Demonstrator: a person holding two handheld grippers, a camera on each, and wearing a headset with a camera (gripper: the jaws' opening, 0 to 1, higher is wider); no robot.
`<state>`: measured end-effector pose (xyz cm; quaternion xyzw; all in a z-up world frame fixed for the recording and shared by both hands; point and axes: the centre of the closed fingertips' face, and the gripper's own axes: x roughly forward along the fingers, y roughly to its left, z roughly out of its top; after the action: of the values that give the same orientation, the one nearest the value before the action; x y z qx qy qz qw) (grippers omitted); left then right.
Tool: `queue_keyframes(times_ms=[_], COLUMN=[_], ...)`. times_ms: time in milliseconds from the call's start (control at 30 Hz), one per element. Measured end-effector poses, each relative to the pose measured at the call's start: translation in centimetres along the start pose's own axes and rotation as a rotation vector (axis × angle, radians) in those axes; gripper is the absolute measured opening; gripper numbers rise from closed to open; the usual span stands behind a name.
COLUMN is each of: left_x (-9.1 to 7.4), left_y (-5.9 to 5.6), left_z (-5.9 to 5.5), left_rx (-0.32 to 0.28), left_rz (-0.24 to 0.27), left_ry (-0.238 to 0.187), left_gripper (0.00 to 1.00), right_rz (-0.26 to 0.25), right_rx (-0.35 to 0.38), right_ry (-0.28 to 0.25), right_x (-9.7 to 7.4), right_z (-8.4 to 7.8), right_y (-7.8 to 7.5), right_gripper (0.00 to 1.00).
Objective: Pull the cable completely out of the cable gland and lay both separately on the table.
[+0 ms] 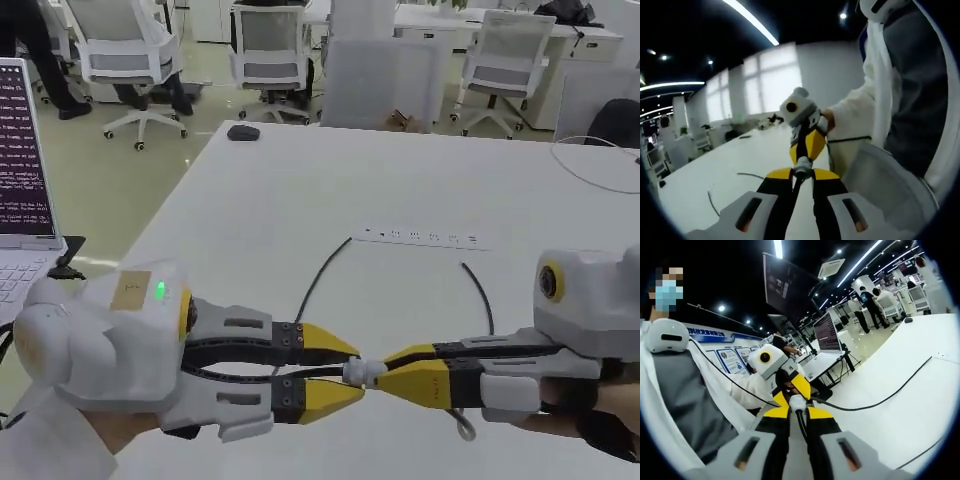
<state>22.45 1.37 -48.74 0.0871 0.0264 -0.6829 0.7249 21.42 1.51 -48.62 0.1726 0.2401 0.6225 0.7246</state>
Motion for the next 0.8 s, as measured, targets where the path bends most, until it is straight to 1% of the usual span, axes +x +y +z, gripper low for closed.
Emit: queue_keyframes(times_ms=[67, 100, 200, 300, 333, 367, 400, 433, 467, 500, 533, 567, 600, 633, 667, 700, 733, 800], left_x=[-0.1, -0.1, 0.0, 0.1, 0.2, 0.2, 0.2, 0.2, 0.1, 0.1, 0.0, 0.1, 0.1, 0.1, 0.0, 0.0, -0.1, -0.2], left_y=[0.1, -0.1, -0.3, -0.3, -0.2, -0.1, 0.0, 0.0, 0.1, 0.2, 0.3, 0.3, 0.2, 0.0, 0.0, 0.0, 0.0, 0.0], left_z=[0.1, 0.1, 0.1, 0.2, 0.3, 0.3, 0.5, 0.7, 0.9, 1.0, 0.9, 0.9, 0.9, 0.8, 0.8, 0.8, 0.8, 0.8], left_rx=[-0.028, -0.056, -0.069, -0.071, -0.073, -0.082, -0.110, -0.131, -0.158, -0.174, -0.168, -0.178, -0.204, -0.223, -0.239, -0.261, -0.283, -0.297], left_rz=[0.000, -0.007, -0.013, -0.008, 0.000, 0.003, 0.001, -0.005, -0.010, -0.011, -0.010, -0.013, -0.022, -0.030, -0.034, -0.037, -0.043, -0.046], left_ry=[-0.007, -0.006, -0.005, -0.008, -0.009, -0.011, -0.022, -0.031, -0.049, -0.054, -0.050, -0.048, -0.044, -0.041, -0.047, -0.050, -0.050, -0.054], left_gripper=[0.14, 0.14, 0.14, 0.14, 0.14, 0.14, 0.14, 0.14, 0.14, 0.14, 0.14, 0.14, 0.14, 0.14, 0.14, 0.14, 0.14, 0.14], right_rz=[-0.010, -0.011, -0.012, -0.015, -0.034, -0.045, -0.052, -0.054, -0.057, -0.060, -0.066, -0.072, -0.070, -0.060, -0.058, -0.054, -0.052, -0.056], right_rx=[-0.033, -0.070, -0.088, -0.091, -0.150, -0.178, -0.207, -0.220, -0.245, -0.280, -0.292, -0.327, -0.365, -0.378, -0.388, -0.418, -0.431, -0.480], right_ry=[0.005, 0.010, 0.031, 0.038, 0.054, 0.062, 0.069, 0.071, 0.070, 0.071, 0.080, 0.101, 0.110, 0.116, 0.112, 0.107, 0.108, 0.104], right_x=[0.0, 0.0, 0.1, -0.1, -0.2, -0.3, -0.2, -0.2, -0.2, -0.3, -0.3, -0.3, -0.3, -0.3, -0.2, -0.2, -0.2, -0.2], right_z=[0.2, 0.3, 0.3, 0.4, 0.4, 0.5, 0.7, 0.8, 1.0, 1.2, 1.1, 0.9, 0.9, 0.7, 0.7, 0.6, 0.6, 0.6], right_y=[0.0, 0.0, 0.1, 0.1, -0.1, 0.0, 0.2, 0.3, 0.4, 0.5, 0.5, 0.5, 0.5, 0.7, 0.7, 0.7, 0.8, 0.8], right_gripper=[0.09, 0.09, 0.09, 0.08, 0.08, 0.08, 0.08, 0.08, 0.07, 0.07, 0.07, 0.07, 0.07, 0.07, 0.07, 0.07, 0.07, 0.07])
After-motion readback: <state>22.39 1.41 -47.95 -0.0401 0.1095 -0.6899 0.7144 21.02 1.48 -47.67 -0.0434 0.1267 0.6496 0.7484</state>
